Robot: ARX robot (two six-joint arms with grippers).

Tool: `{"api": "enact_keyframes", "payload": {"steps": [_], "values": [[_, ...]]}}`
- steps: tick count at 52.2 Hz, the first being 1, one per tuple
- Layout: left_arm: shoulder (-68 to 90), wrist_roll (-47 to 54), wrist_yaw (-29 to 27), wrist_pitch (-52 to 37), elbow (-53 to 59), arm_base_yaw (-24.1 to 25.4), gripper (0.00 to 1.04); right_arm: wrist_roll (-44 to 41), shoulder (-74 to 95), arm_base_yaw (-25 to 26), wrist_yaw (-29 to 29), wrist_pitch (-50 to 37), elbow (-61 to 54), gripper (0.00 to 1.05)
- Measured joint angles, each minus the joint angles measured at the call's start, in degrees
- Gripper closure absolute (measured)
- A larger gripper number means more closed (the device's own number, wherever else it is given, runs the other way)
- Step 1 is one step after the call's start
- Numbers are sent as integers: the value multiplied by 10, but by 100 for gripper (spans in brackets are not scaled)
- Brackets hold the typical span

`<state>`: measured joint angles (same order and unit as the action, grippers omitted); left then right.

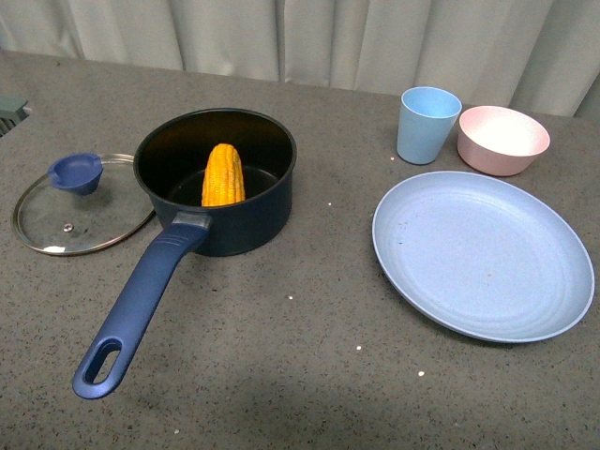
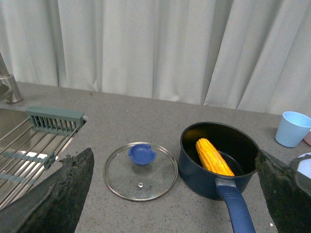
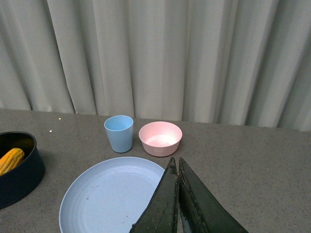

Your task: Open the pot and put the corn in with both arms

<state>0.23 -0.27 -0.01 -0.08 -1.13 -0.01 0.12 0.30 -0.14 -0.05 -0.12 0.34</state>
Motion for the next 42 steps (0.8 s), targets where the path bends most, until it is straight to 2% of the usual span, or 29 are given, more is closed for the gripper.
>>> {"api": "enact_keyframes", "payload": {"steps": [4, 33, 35, 42], "values": [[0, 0, 0, 0, 0, 0, 6, -1, 0, 0, 0, 0, 0, 98], [0, 0, 0, 0, 0, 0, 6, -1, 0, 0, 0, 0, 0, 11], [0, 0, 0, 0, 0, 0, 6, 0, 0, 0, 0, 0, 0, 7], [0, 0, 0, 0, 0, 0, 6, -1, 0, 0, 0, 0, 0, 9]]}}
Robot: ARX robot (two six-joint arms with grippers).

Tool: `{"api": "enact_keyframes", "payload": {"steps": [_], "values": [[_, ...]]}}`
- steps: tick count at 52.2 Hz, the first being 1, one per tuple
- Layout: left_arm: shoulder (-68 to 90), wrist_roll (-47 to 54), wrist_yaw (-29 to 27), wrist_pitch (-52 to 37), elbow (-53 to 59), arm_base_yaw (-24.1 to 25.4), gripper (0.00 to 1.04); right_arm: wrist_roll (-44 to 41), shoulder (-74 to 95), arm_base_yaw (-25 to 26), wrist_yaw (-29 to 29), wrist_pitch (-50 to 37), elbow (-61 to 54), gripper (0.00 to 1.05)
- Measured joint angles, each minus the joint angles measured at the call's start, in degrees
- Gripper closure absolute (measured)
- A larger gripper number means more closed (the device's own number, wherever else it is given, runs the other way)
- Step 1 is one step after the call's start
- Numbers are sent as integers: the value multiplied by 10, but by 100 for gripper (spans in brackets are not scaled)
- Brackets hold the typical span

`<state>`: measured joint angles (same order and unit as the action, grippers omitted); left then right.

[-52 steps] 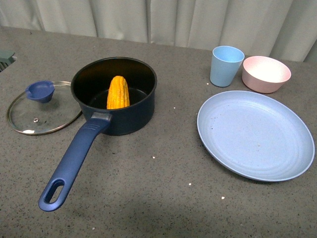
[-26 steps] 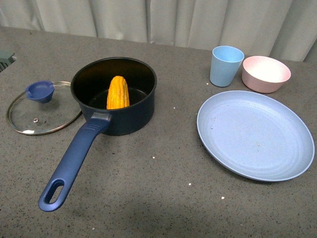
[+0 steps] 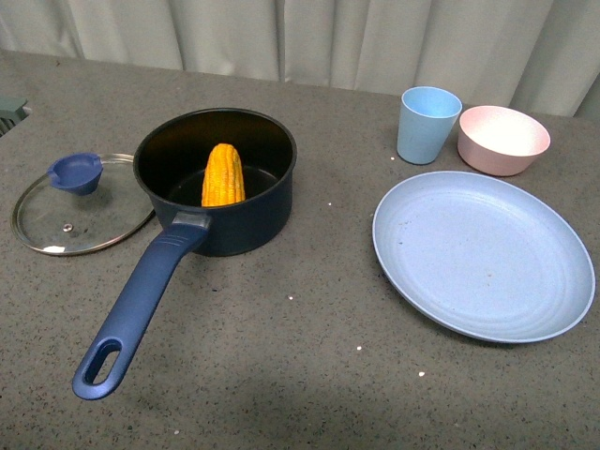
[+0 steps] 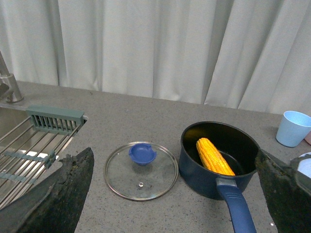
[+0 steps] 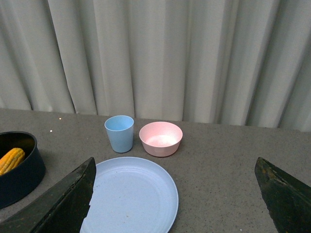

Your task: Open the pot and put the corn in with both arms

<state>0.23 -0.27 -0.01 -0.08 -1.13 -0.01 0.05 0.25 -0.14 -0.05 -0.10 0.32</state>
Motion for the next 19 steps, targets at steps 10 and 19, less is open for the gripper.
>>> {"api": "enact_keyframes", "payload": {"steps": [10, 19], "values": [[0, 0, 0, 0, 0, 0, 6, 0, 0, 0, 0, 0, 0, 9], [0, 0, 0, 0, 0, 0, 6, 0, 0, 0, 0, 0, 0, 9]]}}
